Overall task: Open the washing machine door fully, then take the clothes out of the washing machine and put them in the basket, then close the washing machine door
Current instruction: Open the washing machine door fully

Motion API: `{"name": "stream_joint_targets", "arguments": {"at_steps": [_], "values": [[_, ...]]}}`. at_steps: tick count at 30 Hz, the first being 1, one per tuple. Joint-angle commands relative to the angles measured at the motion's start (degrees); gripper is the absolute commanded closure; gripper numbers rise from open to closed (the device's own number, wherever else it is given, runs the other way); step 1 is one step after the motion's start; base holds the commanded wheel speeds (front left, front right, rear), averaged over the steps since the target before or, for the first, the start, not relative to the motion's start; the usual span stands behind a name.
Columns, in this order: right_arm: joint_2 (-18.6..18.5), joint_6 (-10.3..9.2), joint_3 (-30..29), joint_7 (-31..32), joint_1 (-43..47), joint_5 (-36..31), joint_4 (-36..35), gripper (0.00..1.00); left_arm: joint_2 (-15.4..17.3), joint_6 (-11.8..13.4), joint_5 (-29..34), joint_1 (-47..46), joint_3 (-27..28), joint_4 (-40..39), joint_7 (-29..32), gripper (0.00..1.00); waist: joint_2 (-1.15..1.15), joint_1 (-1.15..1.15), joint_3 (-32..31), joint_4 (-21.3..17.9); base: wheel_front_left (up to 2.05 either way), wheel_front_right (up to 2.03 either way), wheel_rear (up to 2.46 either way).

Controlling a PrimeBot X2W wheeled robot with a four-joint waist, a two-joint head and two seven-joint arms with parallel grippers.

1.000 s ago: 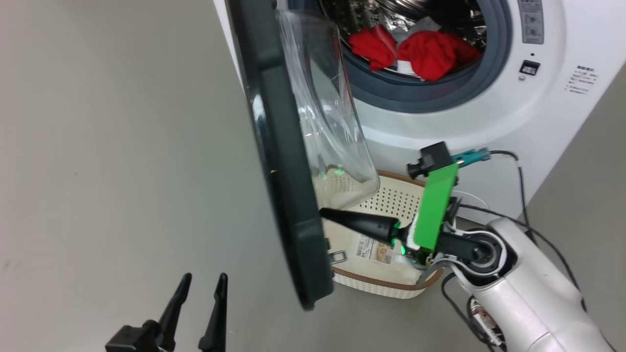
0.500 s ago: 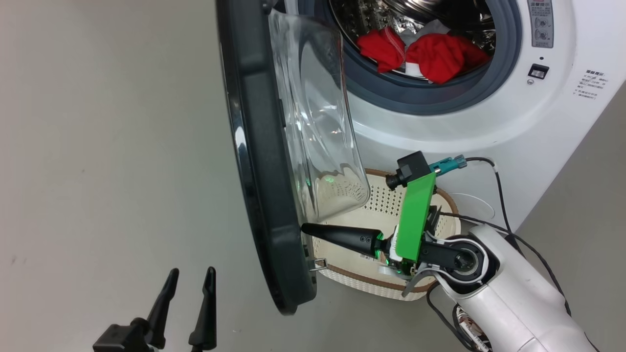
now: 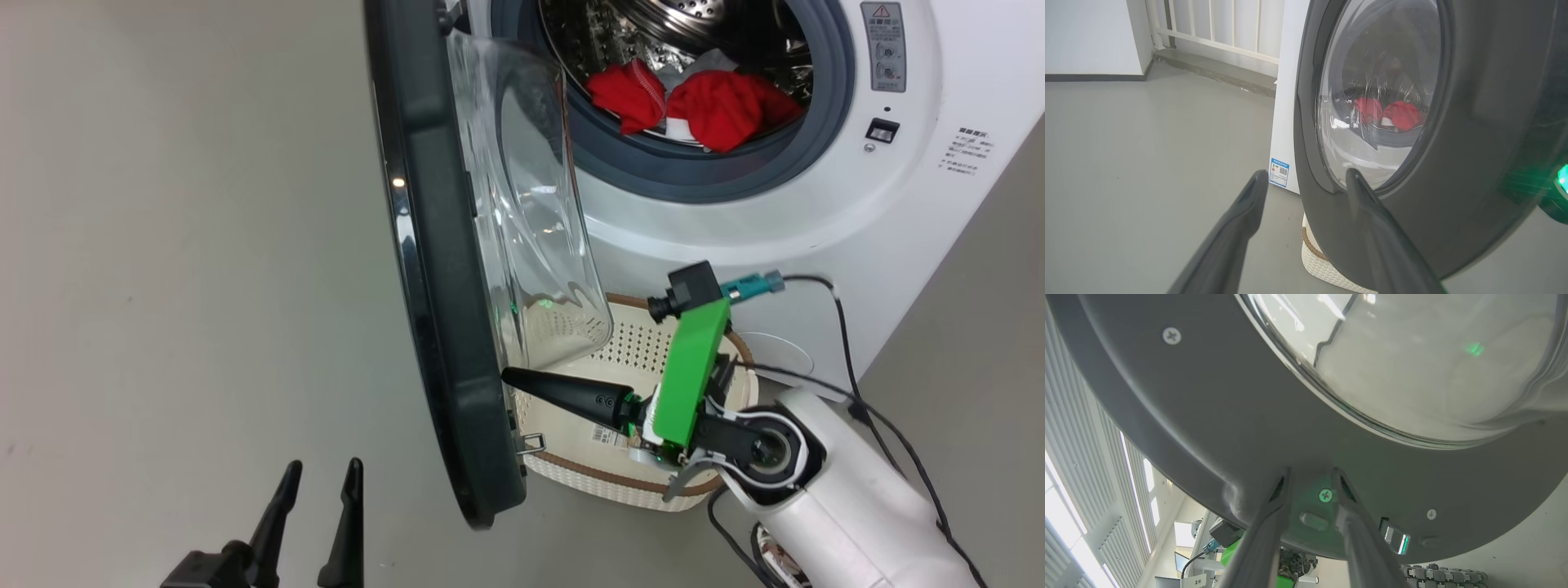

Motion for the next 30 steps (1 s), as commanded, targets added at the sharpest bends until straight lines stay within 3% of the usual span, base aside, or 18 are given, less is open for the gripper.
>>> {"name": "stream_joint_targets", "arguments": {"at_steps": [1, 22, 30], "values": [[1.32, 0.45, -0.22, -0.86, 0.94, -0.69, -1.53, 0.0, 0.62, -0.5, 0.21, -0.99, 1.86, -0.9, -0.7, 0.0, 0.0, 0.0, -0.3, -0.18, 0.0, 0.0, 0.0], [-4.26, 0.45, -4.07, -14.16, 17.75, -6.21, -1.51, 0.0, 0.62, -2.23, 1.74, 0.57, 2.81, 1.1, -0.7, 0.0, 0.0, 0.0, -3.97, -3.6, 0.0, 0.0, 0.0], [-8.54, 0.45, -0.4, -25.64, 22.04, -13.47, 0.04, 0.0, 0.62, -2.6, 1.9, 1.15, 3.31, 1.52, -0.7, 0.0, 0.0, 0.0, -4.35, -4.83, 0.0, 0.0, 0.0]]}}
